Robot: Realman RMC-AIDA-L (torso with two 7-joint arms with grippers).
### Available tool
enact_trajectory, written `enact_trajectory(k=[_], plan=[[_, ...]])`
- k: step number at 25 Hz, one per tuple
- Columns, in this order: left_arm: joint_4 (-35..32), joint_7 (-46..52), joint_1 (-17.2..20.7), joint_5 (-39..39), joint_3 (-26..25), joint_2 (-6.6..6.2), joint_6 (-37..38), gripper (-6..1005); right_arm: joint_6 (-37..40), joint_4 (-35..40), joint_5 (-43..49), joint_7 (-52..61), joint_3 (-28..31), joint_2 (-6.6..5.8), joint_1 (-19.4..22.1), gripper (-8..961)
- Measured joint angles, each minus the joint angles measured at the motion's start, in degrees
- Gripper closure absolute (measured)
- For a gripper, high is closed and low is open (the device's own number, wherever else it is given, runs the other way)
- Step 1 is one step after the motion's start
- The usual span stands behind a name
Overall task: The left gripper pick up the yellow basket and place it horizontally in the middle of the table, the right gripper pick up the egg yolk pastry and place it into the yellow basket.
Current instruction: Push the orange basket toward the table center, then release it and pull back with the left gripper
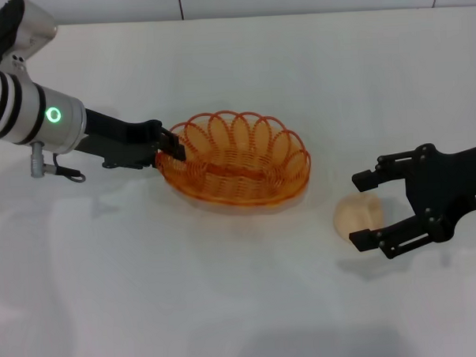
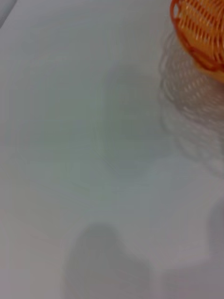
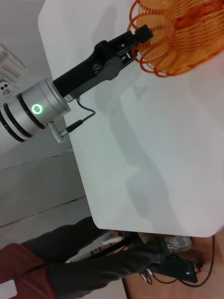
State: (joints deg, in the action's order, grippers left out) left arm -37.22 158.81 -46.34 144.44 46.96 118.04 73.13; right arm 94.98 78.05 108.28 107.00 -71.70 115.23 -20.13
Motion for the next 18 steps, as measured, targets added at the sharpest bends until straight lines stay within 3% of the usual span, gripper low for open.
enact_trajectory(k=[12,15,18], plan=[[-1.3,-3.3,0.4,-3.3,0.0,-0.69,1.9,369,0.0,0.0,0.1,0.1,0.2,0.00,0.1,99],[-2.7,-5.0,0.4,-4.6,-0.1,-0.91,2.7,139,0.0,0.0,0.0,0.1,0.2,0.00,0.1,99],[-4.3,-6.3,0.8,-6.4,-0.1,-1.41,3.4,134,0.0,0.0,-0.3,0.1,0.2,0.00,0.2,100]])
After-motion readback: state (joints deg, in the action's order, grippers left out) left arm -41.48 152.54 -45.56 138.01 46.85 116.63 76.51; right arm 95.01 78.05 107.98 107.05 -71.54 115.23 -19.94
